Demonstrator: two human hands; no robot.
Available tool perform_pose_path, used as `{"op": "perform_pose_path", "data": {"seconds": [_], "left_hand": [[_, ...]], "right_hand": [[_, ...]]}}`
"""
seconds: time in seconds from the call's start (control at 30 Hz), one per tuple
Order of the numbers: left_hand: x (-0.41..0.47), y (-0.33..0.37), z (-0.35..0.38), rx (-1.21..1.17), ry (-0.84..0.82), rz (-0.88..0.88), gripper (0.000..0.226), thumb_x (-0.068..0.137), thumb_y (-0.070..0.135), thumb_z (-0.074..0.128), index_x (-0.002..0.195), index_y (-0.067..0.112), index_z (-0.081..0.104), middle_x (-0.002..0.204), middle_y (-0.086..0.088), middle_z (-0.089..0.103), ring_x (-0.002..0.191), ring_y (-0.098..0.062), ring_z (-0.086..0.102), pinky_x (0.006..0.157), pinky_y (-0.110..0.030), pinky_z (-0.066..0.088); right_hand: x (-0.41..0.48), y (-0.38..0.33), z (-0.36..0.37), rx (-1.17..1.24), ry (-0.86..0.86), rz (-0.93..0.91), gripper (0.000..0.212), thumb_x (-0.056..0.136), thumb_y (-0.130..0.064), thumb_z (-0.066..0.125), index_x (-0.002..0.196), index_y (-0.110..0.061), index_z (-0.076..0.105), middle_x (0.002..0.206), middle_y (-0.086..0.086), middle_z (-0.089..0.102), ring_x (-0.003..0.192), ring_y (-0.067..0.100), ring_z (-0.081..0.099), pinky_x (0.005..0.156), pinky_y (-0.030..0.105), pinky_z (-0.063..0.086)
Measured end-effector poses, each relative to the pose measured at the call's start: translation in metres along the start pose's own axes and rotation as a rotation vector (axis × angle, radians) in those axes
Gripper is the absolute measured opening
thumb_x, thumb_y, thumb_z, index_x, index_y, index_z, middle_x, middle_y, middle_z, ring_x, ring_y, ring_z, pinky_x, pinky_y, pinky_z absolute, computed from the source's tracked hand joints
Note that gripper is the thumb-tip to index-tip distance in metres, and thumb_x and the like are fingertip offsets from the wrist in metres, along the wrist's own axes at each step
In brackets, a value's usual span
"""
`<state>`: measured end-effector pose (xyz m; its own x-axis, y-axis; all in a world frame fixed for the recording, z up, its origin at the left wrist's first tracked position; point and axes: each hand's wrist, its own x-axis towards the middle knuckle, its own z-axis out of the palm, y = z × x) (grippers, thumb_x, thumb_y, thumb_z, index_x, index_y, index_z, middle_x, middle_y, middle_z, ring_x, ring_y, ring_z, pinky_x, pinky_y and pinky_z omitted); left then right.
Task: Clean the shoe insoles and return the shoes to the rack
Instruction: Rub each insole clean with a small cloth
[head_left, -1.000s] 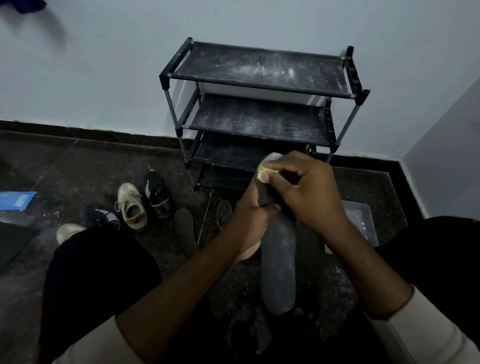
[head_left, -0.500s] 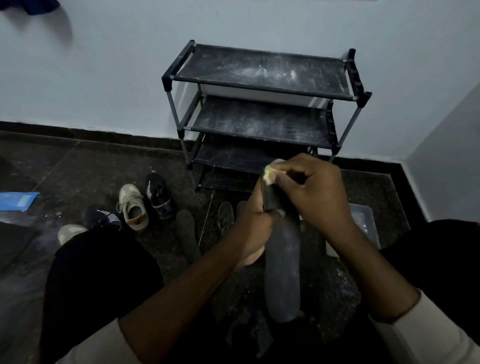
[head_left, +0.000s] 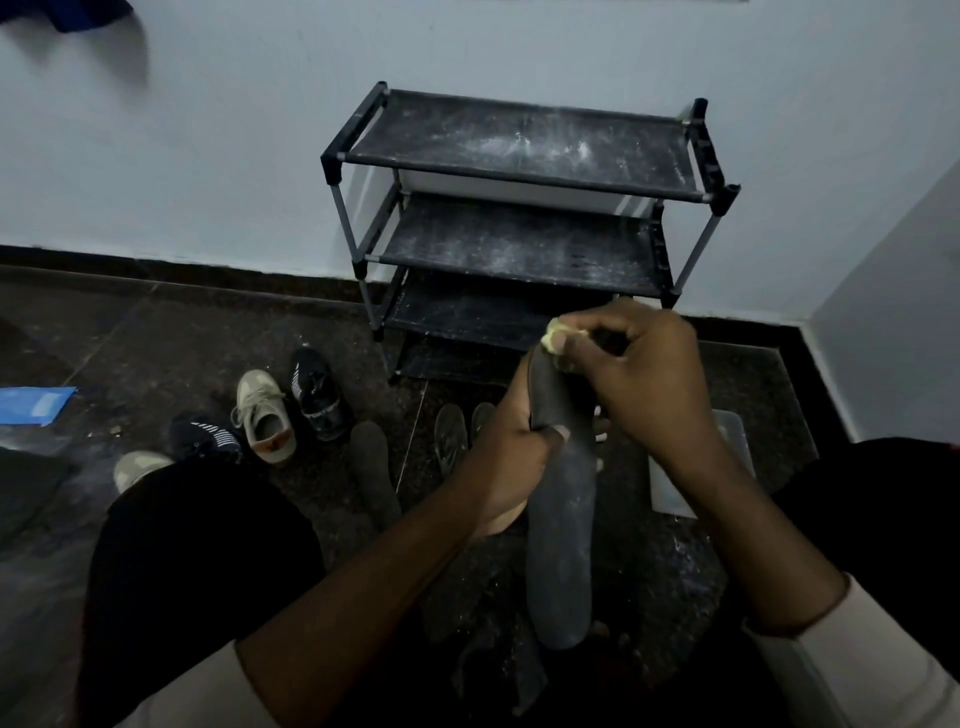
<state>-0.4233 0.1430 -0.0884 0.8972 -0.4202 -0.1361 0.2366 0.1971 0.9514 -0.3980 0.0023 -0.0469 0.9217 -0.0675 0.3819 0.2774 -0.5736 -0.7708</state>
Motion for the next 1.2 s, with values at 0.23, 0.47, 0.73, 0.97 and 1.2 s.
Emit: {"op": "perform_pose_path", "data": {"seconds": [0.23,0.47,0.73,0.97,1.2], "left_hand": [[-0.001,0.003,0.000,-0.015,-0.036,0.016,0.084,0.094,-0.020,0.038,0.153,0.038,0.029,0.145,0.000,0.054,0.121,-0.029,0.064,0.092,-0.062,0.054],[0.004,-0.001,-0.007,0.048,0.019,0.065,0.090,0.086,-0.024,0.038,0.155,0.034,0.029,0.156,0.002,0.042,0.142,-0.019,0.043,0.116,-0.056,0.035],[0.007,-0.002,-0.009,0.040,0.013,0.076,0.091,0.087,-0.023,0.039,0.155,0.035,0.028,0.159,0.003,0.038,0.146,-0.019,0.038,0.118,-0.057,0.031],[0.002,0.002,-0.009,0.003,-0.021,0.073,0.084,0.093,-0.020,0.041,0.155,0.036,0.029,0.156,-0.001,0.042,0.137,-0.026,0.050,0.102,-0.063,0.047],[0.003,-0.001,-0.009,0.017,-0.007,0.049,0.083,0.095,-0.017,0.039,0.155,0.038,0.028,0.156,0.004,0.041,0.136,-0.024,0.052,0.103,-0.061,0.048]], "right_hand": [[0.004,0.005,-0.004,0.028,0.039,0.036,0.012,0.089,-0.019,0.078,0.100,-0.016,0.080,0.095,-0.008,0.075,0.086,0.004,0.071,0.080,0.029,0.060],[-0.017,0.001,0.012,-0.044,-0.091,-0.039,0.016,0.087,-0.015,0.079,0.103,-0.018,0.080,0.095,-0.011,0.073,0.087,-0.001,0.068,0.079,0.015,0.053],[-0.015,0.001,0.010,-0.041,-0.046,-0.011,0.013,0.087,-0.017,0.079,0.100,-0.018,0.080,0.094,-0.011,0.074,0.085,-0.001,0.068,0.078,0.018,0.055],[-0.008,0.005,0.002,-0.032,0.010,0.034,0.008,0.087,-0.017,0.079,0.094,-0.020,0.081,0.090,-0.011,0.074,0.080,0.001,0.068,0.075,0.023,0.056],[-0.008,0.008,-0.002,-0.045,-0.016,0.081,0.009,0.085,-0.016,0.080,0.090,-0.023,0.082,0.087,-0.013,0.074,0.078,0.001,0.068,0.074,0.027,0.058]]}}
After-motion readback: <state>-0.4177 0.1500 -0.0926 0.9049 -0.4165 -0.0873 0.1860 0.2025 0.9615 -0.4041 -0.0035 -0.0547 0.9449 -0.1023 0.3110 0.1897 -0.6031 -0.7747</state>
